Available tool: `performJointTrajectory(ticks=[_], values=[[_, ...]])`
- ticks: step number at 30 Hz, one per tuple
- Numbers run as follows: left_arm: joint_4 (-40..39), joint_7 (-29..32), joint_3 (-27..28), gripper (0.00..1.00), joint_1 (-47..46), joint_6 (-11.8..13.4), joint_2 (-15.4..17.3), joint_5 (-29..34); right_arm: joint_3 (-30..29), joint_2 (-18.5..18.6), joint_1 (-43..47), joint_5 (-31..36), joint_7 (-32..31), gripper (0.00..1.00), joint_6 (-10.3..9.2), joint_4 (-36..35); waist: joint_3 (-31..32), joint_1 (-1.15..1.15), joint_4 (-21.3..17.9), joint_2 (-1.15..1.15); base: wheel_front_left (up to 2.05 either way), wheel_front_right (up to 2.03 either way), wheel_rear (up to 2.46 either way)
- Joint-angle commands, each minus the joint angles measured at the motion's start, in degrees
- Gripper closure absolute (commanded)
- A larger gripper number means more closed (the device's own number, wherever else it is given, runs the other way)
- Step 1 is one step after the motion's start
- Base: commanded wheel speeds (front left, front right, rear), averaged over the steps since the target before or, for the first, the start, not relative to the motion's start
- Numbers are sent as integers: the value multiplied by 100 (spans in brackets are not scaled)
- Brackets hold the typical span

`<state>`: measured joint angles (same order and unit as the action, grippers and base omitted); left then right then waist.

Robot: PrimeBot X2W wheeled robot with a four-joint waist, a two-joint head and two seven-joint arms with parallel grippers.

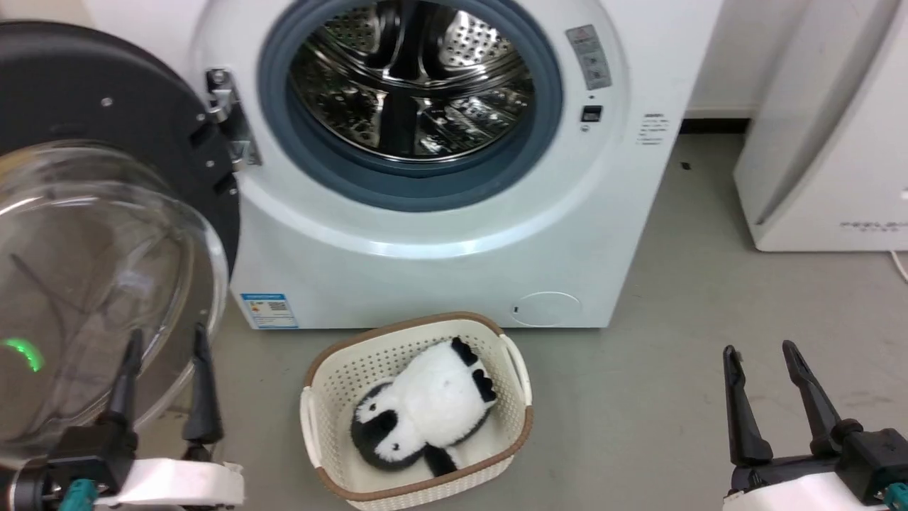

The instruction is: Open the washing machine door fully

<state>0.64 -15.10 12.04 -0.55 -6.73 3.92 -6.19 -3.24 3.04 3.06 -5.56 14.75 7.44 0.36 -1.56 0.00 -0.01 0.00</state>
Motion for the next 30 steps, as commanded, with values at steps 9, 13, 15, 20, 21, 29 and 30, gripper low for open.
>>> performJointTrajectory(ticks=[9, 13, 15, 20, 21, 29, 30], values=[[345, 10, -246, 0, 53, -17, -52, 199, 115, -16, 23, 120, 25, 0, 5, -88, -118, 0, -369, 0, 0, 0, 0], [474, 10, -266, 0, -13, -8, -48, 270, 139, -16, 11, 136, 25, 0, 5, -110, -154, 0, -433, 0, 0, 0, 0], [523, 10, -300, 0, -41, 25, -23, 382, 150, -16, 5, 141, 25, 0, 5, -117, -174, 0, -451, 0, 0, 0, 0], [537, 3, -300, 100, 25, 51, -66, 364, 148, 1, -3, 104, -7, 100, 0, -83, -178, 0, -455, 0, 0, 0, 0], [532, 15, -307, 100, 25, 56, -66, 366, 149, 1, -6, 108, -18, 100, 0, -83, -175, 0, -451, 0, 0, 0, 0], [498, 100, -358, 100, 27, 91, -68, 381, 159, 0, -23, 133, -101, 100, 0, -80, -157, 0, -425, 0, 0, 0, 0], [494, 112, -365, 100, 27, 96, -69, 383, 160, 0, -25, 137, -113, 100, 0, -80, -154, 0, -422, 0, 0, 0, 0]])
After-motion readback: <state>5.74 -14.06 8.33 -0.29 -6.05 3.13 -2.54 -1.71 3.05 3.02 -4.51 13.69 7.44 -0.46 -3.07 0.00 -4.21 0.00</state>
